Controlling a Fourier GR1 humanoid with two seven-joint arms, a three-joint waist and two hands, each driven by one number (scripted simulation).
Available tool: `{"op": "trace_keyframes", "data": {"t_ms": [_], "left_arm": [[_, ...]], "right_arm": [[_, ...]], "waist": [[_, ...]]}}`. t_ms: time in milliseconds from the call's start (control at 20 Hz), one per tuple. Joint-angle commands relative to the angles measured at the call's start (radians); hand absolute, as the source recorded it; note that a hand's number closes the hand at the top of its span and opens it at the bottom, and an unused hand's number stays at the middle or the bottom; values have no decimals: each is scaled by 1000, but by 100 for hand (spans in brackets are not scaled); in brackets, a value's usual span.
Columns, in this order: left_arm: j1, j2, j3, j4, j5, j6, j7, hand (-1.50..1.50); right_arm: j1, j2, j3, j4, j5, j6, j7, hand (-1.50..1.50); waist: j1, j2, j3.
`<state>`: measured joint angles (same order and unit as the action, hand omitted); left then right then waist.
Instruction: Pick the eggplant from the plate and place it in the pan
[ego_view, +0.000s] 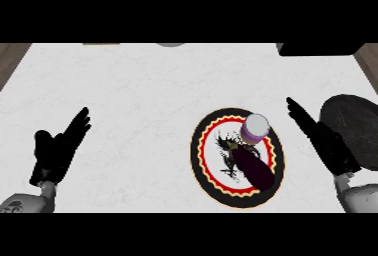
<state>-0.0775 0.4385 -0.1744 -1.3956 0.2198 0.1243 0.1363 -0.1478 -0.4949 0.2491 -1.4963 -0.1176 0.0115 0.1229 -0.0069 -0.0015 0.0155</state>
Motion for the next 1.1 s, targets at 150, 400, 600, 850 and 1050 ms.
{"op": "trace_keyframes", "data": {"t_ms": [150,400,600,850,1050], "left_arm": [[-68,-115,-70,-79,48,-37,14,0],[-70,-213,-121,-90,114,-79,11,0],[-42,-233,-111,-84,118,-61,3,0],[-15,-193,-79,-135,135,-71,29,0],[-7,-215,-92,-114,134,-66,31,0]], "right_arm": [[-220,33,273,-107,101,249,-75,150],[-457,-29,387,-165,394,277,-262,-150],[-441,81,397,12,404,212,-577,-150],[-552,-48,543,3,603,361,-541,-150],[-658,-61,697,-76,817,444,-341,-150]], "waist": [[97,3,-17],[116,7,-17],[59,14,-14],[44,0,-17],[30,-12,-20]]}}
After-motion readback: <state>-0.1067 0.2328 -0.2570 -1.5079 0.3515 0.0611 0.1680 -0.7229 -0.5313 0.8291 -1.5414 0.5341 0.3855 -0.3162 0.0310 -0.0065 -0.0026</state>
